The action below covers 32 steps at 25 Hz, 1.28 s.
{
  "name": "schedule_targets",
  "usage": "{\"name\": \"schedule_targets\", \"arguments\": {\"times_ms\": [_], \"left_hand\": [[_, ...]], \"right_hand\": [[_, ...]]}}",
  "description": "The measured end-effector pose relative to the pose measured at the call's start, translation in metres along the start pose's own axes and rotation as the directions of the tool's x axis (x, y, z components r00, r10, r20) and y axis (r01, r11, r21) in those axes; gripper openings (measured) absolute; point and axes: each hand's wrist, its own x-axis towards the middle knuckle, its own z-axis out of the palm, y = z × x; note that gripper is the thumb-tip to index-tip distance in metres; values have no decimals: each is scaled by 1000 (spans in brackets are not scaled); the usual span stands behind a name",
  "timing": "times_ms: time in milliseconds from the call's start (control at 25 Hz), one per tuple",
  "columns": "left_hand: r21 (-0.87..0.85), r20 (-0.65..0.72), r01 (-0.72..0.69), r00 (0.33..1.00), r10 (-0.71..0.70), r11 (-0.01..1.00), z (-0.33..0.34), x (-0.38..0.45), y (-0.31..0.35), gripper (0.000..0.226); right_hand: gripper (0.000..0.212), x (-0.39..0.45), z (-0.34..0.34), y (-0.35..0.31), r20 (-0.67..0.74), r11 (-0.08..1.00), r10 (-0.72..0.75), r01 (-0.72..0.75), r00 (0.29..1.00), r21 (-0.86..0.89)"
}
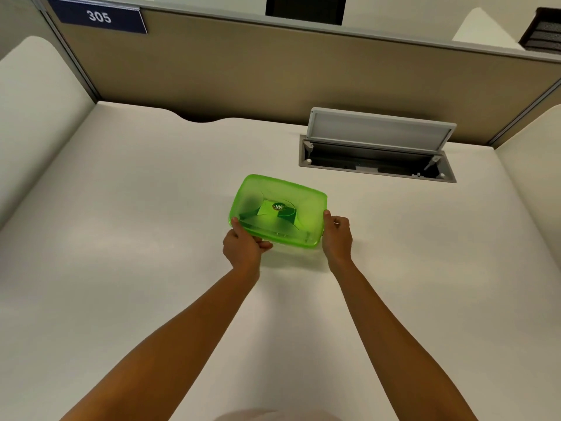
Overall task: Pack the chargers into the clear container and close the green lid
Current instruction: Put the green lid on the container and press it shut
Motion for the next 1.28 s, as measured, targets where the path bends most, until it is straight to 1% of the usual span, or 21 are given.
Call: {"name": "schedule_targets", "arguments": {"times_ms": [80,160,240,360,440,560,640,800,880,960,1040,1160,1200,1240,1280], "left_hand": [[43,10,-2,1000,1,999,-5,-12,-12,56],[152,-45,-29,998,36,988,-13,-13,-16,55],[286,-93,-69,991,100,956,-18,-5,-11,53],[435,-58,-131,983,173,891,-12,17,11,55],[492,-6,-176,979,205,852,-2,33,26,58],[539,72,-240,968,240,807,6,46,32,59],[537,102,-283,957,272,795,5,50,27,58],[534,109,-295,953,282,793,3,53,22,56],[564,112,-298,951,287,770,4,53,23,55],[641,118,-308,945,306,703,4,53,23,53],[737,159,-357,917,366,574,3,54,25,44],[793,298,-499,818,493,350,3,58,34,29],[786,321,-522,802,503,330,5,62,39,27],[778,324,-523,809,490,349,8,66,43,29],[775,311,-502,832,460,384,12,70,48,33]], "right_hand": [[32,0,-3,2,2,1000,6,-6,1000,-14],[39,0,-6,5,-4,999,28,-28,1000,-42],[49,-2,-7,6,-14,990,51,-53,999,-127],[70,-8,0,2,-56,946,60,-75,997,-316],[75,-11,5,0,-99,917,9,-48,995,-396],[70,-13,6,-2,-135,899,-102,33,986,-436],[65,-13,7,-1,-160,893,-159,73,974,-443],[57,-11,8,6,-164,899,-230,145,959,-413],[55,-8,8,6,-143,898,-249,173,958,-405],[55,-5,8,5,-134,903,-240,171,961,-394],[56,-3,5,8,-128,906,-222,156,967,-393],[59,5,-2,8,-80,894,-189,138,979,-426],[59,9,-5,4,-62,898,-165,124,984,-422],[58,15,-5,-2,-44,908,-134,104,990,-406],[58,22,-3,-10,-28,918,-103,84,994,-388]]}}
